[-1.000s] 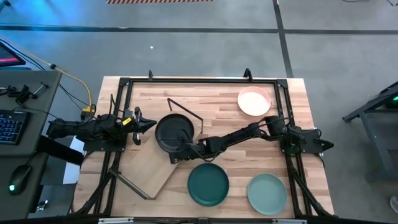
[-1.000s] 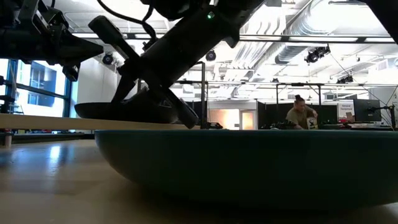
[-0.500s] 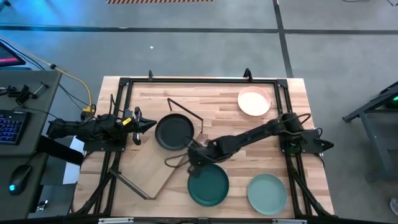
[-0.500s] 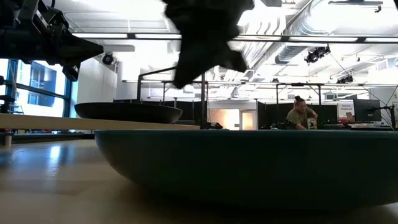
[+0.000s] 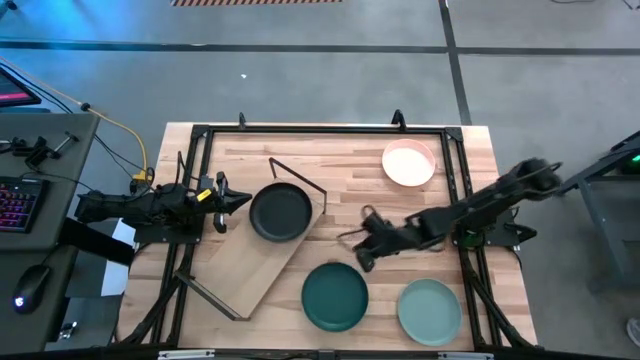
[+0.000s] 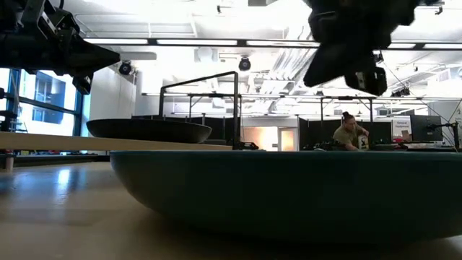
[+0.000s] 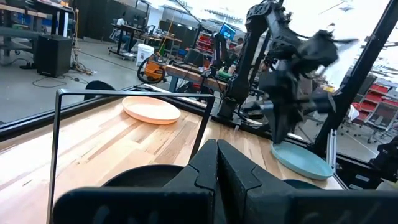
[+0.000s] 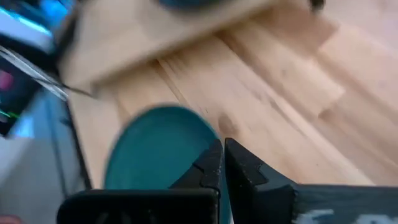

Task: Place and stack plates onto a shelf
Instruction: Put the light blue plate on the shelf

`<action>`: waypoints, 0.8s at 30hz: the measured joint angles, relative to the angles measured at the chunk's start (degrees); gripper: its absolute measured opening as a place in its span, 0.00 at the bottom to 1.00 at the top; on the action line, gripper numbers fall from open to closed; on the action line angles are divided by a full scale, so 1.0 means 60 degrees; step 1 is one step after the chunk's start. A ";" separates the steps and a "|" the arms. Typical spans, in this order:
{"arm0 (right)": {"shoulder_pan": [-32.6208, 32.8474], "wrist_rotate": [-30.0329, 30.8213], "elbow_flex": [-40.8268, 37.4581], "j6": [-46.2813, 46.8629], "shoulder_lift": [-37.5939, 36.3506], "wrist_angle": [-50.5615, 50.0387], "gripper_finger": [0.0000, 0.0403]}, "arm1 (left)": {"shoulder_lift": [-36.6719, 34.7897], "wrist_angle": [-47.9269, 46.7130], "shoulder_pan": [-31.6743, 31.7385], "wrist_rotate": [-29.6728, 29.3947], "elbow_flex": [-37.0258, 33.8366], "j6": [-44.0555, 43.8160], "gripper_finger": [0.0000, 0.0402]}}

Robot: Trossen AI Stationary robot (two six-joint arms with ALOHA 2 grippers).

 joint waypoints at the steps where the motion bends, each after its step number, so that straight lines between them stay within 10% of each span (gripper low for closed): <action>1: 0.0009 0.0202 -0.0366 -0.0104 -0.0350 0.0444 0.00 | -0.0002 -0.0002 -0.0003 0.0001 0.0002 0.0000 0.00; 10: -0.0446 0.1360 -0.2062 -0.3482 -0.1980 0.3760 0.00 | -0.0001 0.0001 0.0000 0.0002 0.0001 0.0004 0.00; 24: -0.1778 -0.0603 -0.2058 -0.6213 -0.2000 0.4516 0.00 | 0.0002 0.0002 0.0000 -0.0002 0.0002 0.0000 0.00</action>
